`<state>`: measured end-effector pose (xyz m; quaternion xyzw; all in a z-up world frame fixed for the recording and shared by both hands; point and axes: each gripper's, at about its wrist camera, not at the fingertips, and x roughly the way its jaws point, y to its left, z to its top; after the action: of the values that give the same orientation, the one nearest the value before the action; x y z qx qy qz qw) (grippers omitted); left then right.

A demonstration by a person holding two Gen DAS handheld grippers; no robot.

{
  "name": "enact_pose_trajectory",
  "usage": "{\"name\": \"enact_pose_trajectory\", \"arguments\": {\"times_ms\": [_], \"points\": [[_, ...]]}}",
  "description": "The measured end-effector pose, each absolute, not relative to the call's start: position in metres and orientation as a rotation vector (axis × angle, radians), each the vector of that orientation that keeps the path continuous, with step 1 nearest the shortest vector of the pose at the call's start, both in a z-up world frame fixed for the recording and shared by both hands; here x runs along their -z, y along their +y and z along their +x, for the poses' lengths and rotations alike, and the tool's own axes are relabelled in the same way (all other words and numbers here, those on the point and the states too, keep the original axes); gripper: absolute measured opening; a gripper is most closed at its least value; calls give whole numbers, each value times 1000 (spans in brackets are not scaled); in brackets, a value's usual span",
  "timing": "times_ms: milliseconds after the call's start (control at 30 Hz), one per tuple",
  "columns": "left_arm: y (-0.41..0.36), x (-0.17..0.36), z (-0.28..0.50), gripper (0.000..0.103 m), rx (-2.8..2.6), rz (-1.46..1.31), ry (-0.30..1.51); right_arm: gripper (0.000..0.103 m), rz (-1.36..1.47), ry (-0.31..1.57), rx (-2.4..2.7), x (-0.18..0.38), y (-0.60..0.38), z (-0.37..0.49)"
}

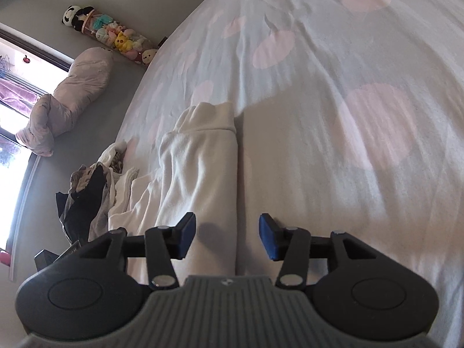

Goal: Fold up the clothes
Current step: 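Grasp the folded white shirt with the right gripper while the left gripper grasps it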

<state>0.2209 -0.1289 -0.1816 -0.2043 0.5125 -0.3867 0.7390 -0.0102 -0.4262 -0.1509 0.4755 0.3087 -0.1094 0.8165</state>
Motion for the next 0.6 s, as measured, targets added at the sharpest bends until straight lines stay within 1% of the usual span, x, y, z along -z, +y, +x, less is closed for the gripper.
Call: {"name": "enact_pose_trajectory", "arguments": {"times_ms": [200, 267, 367, 433, 600], "points": [[-144, 184, 230, 40, 865, -392, 1132, 55, 1052, 640, 198, 163, -439, 13], [-147, 184, 232, 32, 867, -383, 1134, 55, 1053, 637, 183, 166, -443, 23], [-152, 184, 231, 27, 868, -369, 1130, 55, 1036, 631, 163, 169, -446, 38], [-155, 182, 228, 26, 864, -338, 1117, 54, 1020, 629, 155, 169, -447, 47], [-167, 175, 224, 24, 849, -233, 1095, 41, 882, 666, 161, 164, -437, 65]]}}
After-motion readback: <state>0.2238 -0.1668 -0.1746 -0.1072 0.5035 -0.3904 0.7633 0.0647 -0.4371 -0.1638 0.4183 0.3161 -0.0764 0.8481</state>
